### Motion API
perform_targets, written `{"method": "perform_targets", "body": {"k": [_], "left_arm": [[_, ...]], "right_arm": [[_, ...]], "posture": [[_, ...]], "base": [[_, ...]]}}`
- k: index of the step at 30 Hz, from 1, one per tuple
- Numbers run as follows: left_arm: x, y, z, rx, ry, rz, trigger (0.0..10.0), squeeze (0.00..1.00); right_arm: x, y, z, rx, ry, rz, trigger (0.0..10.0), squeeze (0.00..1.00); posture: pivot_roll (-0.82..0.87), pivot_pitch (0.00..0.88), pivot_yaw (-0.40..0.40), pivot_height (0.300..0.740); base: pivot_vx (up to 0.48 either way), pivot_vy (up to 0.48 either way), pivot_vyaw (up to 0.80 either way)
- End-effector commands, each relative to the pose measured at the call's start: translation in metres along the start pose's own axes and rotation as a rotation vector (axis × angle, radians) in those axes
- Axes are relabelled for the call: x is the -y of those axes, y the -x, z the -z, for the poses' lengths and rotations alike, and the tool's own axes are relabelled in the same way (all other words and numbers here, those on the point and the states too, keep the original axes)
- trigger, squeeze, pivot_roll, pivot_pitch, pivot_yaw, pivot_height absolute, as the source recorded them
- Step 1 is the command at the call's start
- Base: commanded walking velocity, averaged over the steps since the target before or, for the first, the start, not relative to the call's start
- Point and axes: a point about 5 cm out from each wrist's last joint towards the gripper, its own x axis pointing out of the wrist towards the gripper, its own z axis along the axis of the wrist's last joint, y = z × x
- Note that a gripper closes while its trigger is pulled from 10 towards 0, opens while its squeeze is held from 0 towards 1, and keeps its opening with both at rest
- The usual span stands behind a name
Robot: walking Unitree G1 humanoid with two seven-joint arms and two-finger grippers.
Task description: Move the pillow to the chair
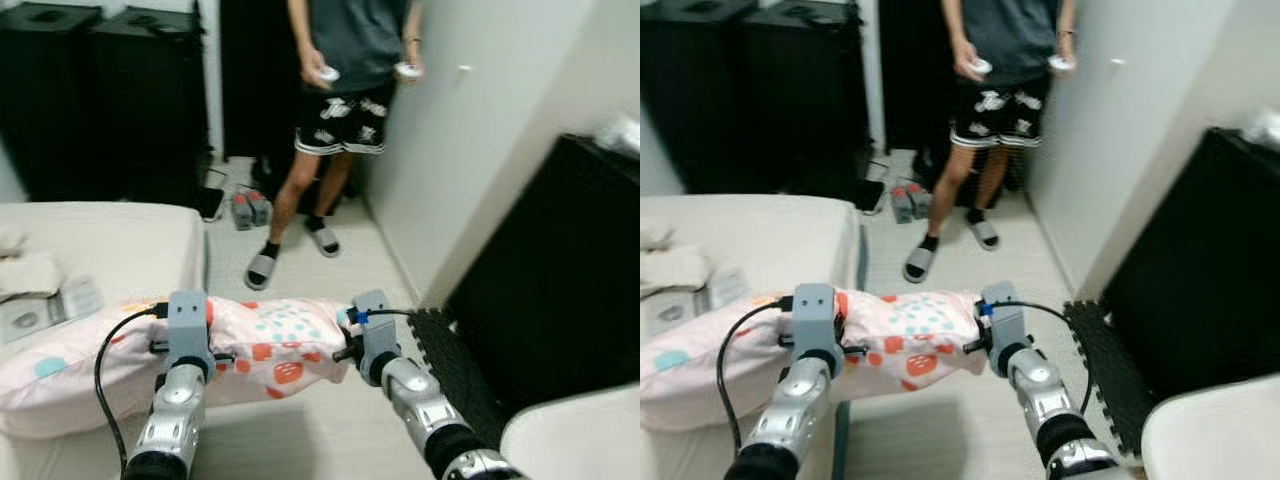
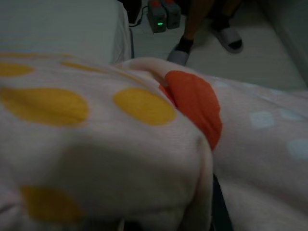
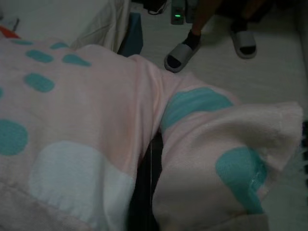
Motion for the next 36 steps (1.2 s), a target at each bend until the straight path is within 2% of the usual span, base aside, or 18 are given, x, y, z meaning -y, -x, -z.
{"method": "perform_targets", "body": {"k": [1,4,8,10,17,21,28,32,36], "left_arm": [[0.006,0.0,-0.002,0.015,-0.092,0.056,10.0,0.0],[0.007,-0.004,-0.006,0.022,-0.179,0.104,10.0,0.0],[0.007,-0.005,-0.007,0.021,-0.206,0.124,10.0,0.0],[0.006,-0.006,-0.009,0.017,-0.216,0.138,10.0,0.0],[0.002,-0.009,-0.015,0.034,-0.205,0.132,10.0,0.0],[0.002,-0.011,-0.014,0.034,-0.228,0.124,10.0,0.0],[0.005,-0.012,-0.013,0.003,-0.171,0.125,10.0,0.0],[0.007,-0.012,-0.014,0.025,-0.209,0.13,10.0,0.0],[0.008,-0.011,-0.012,0.034,-0.213,0.117,10.0,0.0]], "right_arm": [[0.01,0.004,0.001,0.026,-0.03,0.066,10.0,0.0],[0.009,0.005,0.006,0.022,-0.048,0.088,10.0,0.0],[0.009,0.005,0.006,0.028,-0.058,0.097,10.0,0.0],[0.008,0.005,0.007,0.035,-0.078,0.116,10.0,0.0],[0.008,0.007,0.011,0.043,-0.118,0.149,10.0,0.0],[0.009,0.008,0.012,0.041,-0.121,0.155,10.0,0.0],[0.003,0.004,0.007,0.044,-0.11,0.126,10.0,0.0],[0.003,0.003,0.005,0.047,-0.102,0.118,10.0,0.0],[0.003,0.002,0.004,0.047,-0.096,0.115,10.0,0.0]], "posture": [[0.0,0.061,-0.027,0.74],[0.02,0.06,0.014,0.74],[0.02,0.06,0.014,0.74],[0.03,0.059,0.06,0.74],[0.03,0.059,0.09,0.74],[0.02,0.064,0.084,0.74],[0.01,0.079,0.059,0.74],[0.01,0.075,0.049,0.74],[0.01,0.083,0.044,0.74]], "base": [[0.0,0.0,-0.8],[0.0,0.0,-0.8],[0.0,0.0,-0.8],[0.0,0.0,-0.8],[0.0,0.0,-0.8],[0.0,0.0,-0.8],[0.0,0.0,-0.8],[0.0,0.0,-0.8],[0.0,0.0,-0.8]]}}
